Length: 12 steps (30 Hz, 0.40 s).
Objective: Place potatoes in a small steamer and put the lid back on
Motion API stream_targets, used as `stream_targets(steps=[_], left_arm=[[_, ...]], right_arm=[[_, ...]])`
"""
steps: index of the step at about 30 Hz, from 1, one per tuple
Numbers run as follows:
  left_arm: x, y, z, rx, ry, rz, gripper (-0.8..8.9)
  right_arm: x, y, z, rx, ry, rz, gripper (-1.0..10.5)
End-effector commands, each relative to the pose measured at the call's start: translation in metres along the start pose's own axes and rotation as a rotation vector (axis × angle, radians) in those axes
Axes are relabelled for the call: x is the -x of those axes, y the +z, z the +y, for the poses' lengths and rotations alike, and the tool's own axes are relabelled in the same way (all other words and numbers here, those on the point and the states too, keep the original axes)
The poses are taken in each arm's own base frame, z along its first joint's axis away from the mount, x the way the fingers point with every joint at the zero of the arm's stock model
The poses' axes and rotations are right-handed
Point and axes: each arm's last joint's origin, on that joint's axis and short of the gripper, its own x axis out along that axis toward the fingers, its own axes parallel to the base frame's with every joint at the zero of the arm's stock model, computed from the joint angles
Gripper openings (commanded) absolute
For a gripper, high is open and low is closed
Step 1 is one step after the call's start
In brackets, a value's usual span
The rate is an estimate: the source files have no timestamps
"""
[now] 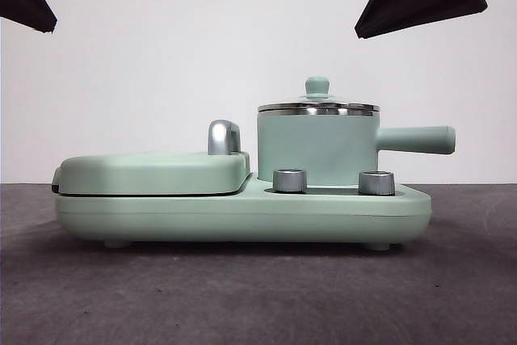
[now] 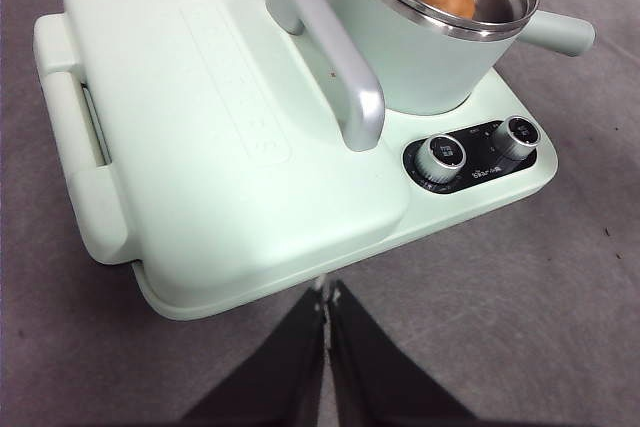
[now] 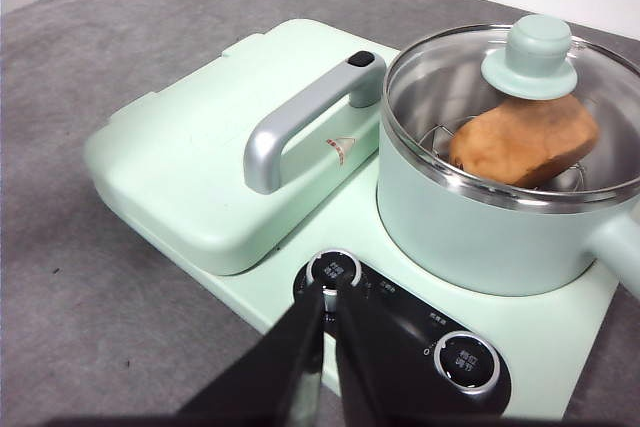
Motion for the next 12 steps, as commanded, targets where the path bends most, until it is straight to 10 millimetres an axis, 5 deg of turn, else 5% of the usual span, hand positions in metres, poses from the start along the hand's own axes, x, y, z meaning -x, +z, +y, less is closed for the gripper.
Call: stream_targets(steps=[1,7,12], left_arm=[[0.000,0.002,-0.001,0.001,-0.011,-0.010,0.06],[0.004,0.000,0.001,-0.071,0.042,-0.057,0.06],[0.014,-0.026,0.019,-0.061,0.182,-0.295,0.06]], right_arm=[[0.001,0.005,0.002,0.006,0.012,-0.022,0.1],[0.001,0.005,0.002,0.006,0.012,-0.022,0.1],[0.001,0.005,0.002,0.006,0.012,-0.022,0.1]])
